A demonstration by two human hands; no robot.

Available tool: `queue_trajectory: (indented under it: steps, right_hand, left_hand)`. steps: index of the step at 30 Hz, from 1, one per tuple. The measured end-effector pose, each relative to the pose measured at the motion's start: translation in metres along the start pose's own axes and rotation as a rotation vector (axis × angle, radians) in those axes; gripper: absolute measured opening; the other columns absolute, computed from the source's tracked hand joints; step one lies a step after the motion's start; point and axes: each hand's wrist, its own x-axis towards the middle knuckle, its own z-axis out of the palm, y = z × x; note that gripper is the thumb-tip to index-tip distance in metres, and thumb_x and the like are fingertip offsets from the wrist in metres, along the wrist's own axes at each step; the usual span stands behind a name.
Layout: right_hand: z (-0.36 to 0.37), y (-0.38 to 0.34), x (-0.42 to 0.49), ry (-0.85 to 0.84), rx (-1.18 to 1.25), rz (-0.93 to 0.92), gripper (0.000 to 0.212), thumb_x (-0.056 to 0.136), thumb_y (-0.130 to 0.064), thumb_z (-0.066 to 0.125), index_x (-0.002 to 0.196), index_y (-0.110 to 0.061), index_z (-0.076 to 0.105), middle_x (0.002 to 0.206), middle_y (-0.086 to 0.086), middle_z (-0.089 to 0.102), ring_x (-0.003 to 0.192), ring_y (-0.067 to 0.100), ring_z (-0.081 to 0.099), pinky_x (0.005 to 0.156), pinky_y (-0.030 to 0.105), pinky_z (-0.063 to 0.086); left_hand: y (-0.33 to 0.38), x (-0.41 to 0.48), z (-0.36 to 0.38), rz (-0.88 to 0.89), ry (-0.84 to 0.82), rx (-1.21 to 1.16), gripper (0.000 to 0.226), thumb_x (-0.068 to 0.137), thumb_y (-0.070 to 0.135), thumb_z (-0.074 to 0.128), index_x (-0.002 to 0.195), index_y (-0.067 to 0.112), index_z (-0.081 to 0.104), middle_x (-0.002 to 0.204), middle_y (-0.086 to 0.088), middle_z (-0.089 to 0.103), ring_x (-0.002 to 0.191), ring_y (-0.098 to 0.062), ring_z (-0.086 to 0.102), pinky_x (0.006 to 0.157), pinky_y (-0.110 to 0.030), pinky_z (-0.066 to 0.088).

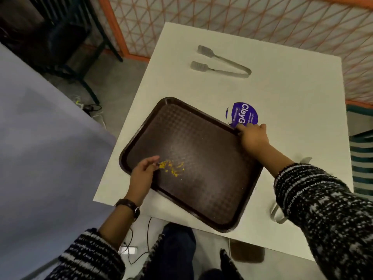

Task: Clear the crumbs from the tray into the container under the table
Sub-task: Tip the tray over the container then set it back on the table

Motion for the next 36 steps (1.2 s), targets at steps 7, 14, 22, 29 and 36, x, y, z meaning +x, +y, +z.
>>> queue_trajectory:
  steps: [7,14,22,29,36]
  right_hand:
    - [0.001,-0.028,-0.106,0.027,0.651,0.095,0.02,0.098,-0.02,0.037,0.113,-0.011,0.046,0.103,0.021,0.064,0.088,0.04,0.059,0.074,0.037,0.044]
    - [0.031,0.001,-0.265,0.208,0.9,0.295,0.017,0.098,-0.025,0.035,0.112,-0.02,0.045,0.094,0.009,0.063,0.083,0.031,0.057,0.071,0.033,0.039]
    - [0.059,0.104,-0.496,0.374,1.027,0.526,0.018,0.098,-0.015,0.04,0.112,-0.01,0.048,0.093,0.003,0.058,0.083,0.022,0.053,0.072,0.028,0.038]
    - [0.109,0.156,-0.686,0.492,1.019,0.98,0.023,0.097,-0.014,0.042,0.117,-0.004,0.048,0.108,0.015,0.057,0.094,0.027,0.054,0.076,0.027,0.034]
    - [0.169,0.139,-0.814,0.498,1.042,1.343,0.022,0.099,-0.015,0.038,0.118,-0.005,0.043,0.1,0.01,0.052,0.091,0.019,0.049,0.081,0.03,0.034]
  left_hand:
    - [-0.016,-0.031,-0.028,0.136,0.172,-0.019,0.03,0.094,0.008,0.041,0.112,0.019,0.062,0.119,-0.005,0.062,0.106,-0.02,0.06,0.094,-0.029,0.046]
    - [-0.065,-0.14,-0.016,0.223,0.303,-0.035,0.029,0.093,0.008,0.043,0.117,0.013,0.059,0.124,-0.008,0.059,0.109,-0.019,0.056,0.094,-0.027,0.042]
    - [-0.159,-0.317,0.094,0.093,-0.193,0.07,0.045,0.096,0.047,0.033,0.127,0.02,0.051,0.125,-0.009,0.06,0.11,-0.024,0.059,0.092,-0.042,0.048]
    - [-0.203,-0.411,0.187,0.185,-0.533,0.199,0.03,0.097,0.029,0.041,0.124,0.031,0.054,0.119,0.005,0.063,0.104,-0.009,0.062,0.092,-0.033,0.051]
    - [-0.269,-0.439,0.262,0.104,-0.783,0.407,0.043,0.098,0.027,0.039,0.141,0.028,0.035,0.133,0.008,0.05,0.119,-0.007,0.051,0.099,-0.025,0.045]
